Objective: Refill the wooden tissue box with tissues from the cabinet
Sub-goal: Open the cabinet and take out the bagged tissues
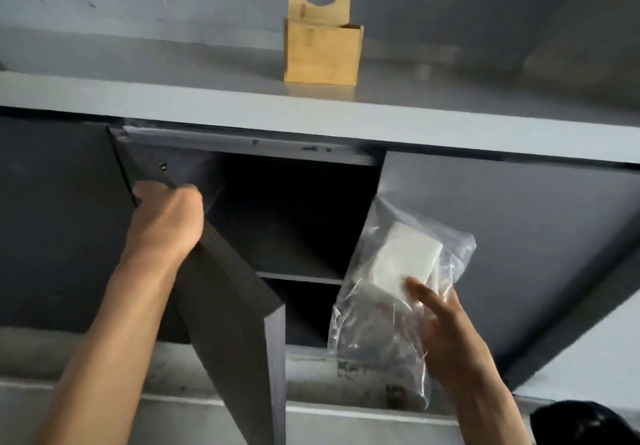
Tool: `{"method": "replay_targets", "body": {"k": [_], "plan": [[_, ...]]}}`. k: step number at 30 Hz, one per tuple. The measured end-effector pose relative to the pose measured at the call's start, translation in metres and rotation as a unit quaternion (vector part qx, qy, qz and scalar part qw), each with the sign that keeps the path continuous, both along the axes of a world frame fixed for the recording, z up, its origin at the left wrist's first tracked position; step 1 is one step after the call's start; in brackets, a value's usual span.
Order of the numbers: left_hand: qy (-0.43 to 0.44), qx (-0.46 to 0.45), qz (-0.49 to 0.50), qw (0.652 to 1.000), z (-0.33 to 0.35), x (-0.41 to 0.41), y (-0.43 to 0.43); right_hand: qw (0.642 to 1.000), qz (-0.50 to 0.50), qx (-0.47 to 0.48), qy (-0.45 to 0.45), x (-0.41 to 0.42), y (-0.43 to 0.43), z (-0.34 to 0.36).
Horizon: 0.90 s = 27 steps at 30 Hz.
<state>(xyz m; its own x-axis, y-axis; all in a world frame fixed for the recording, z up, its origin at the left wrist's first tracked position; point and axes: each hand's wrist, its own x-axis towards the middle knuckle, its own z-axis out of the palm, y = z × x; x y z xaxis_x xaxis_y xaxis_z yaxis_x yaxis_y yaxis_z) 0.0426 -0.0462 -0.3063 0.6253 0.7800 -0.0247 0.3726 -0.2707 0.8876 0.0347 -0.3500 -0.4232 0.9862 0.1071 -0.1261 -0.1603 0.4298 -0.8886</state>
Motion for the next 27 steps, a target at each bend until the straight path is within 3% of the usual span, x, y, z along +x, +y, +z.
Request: {"method": "replay_targets", "body": {"k": [4, 8, 13, 21, 27], "plan": [[-0.109, -0.098, 0.047, 0.988, -0.015, 0.045, -0.03, 0.996, -0.076, 0.009, -0.035, -0.025, -0.04, 0.011], [-0.098, -0.134, 0.104, 0.981, -0.018, 0.098, -0.054, 0.984, -0.174, 0.03, -0.02, -0.047, -0.058, 0.004], [-0.142, -0.173, 0.155, 0.962, -0.014, 0.135, -0.077, 0.969, -0.219, 0.112, 0.017, -0.054, -0.032, -0.012], [-0.23, -0.192, 0.098, 0.949, -0.025, 0.146, -0.094, 0.959, -0.235, 0.156, 0.032, -0.065, -0.004, -0.025], [-0.241, -0.162, 0.089, 0.953, -0.035, 0.169, -0.097, 0.957, -0.24, 0.161, 0.028, -0.066, 0.01, -0.023]]}}
